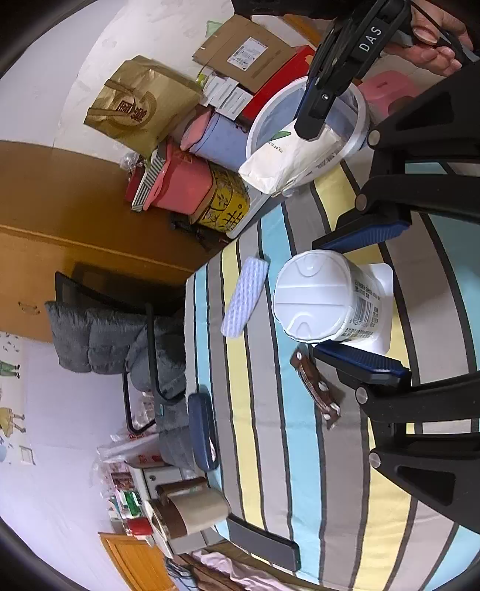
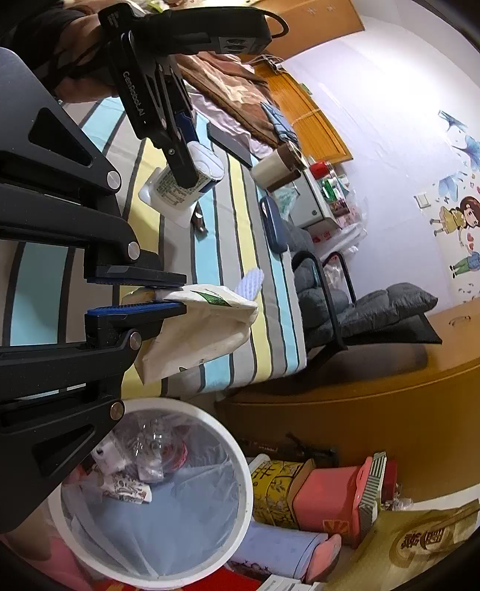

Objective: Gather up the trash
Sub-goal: 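Carry the white can and paper cup to the bin and open both tools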

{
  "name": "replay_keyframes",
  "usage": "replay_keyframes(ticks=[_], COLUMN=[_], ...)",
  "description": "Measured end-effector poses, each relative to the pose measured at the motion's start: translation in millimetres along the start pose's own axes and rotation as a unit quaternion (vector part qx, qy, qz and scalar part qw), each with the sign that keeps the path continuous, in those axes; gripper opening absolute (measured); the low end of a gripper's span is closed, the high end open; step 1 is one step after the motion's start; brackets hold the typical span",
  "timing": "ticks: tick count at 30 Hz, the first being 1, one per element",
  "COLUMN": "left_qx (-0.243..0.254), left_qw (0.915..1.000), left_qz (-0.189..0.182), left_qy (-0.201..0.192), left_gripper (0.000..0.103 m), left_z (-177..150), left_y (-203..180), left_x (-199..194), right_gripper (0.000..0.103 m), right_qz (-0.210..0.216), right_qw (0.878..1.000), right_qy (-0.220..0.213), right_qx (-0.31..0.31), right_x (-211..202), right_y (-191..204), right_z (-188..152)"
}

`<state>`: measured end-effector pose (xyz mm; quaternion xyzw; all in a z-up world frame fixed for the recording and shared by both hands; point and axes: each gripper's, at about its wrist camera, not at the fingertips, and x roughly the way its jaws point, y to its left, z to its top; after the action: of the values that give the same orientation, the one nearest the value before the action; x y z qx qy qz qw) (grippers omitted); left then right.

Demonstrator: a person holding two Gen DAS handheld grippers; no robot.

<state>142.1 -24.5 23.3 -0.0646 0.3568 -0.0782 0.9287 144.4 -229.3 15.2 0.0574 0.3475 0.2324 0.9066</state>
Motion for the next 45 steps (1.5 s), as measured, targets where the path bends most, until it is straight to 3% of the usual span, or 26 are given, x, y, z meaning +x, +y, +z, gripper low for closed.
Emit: replay_keyframes(ticks=[20, 45], left_qx=[0.049, 0.097], left_qw=[0.9970, 0.9853], left_qz=[-0.060, -0.135], left_qy=[0.005, 0.039], left_gripper=[0.050, 0.050], left_z=[20.2, 21.8], left_y=[-76.0, -156.3], left_x=[26.0, 72.6], right_gripper=[0.011, 0.011], right_qz=[-0.052, -0.122], right_qw=[0.997, 0.987], right_qy=[-0.021, -0.021], right_qx=[0.047, 0.105], right_x=[-29.9, -54.6], right_y=[-48.0, -109.1], right_z=[-8.9, -24.8])
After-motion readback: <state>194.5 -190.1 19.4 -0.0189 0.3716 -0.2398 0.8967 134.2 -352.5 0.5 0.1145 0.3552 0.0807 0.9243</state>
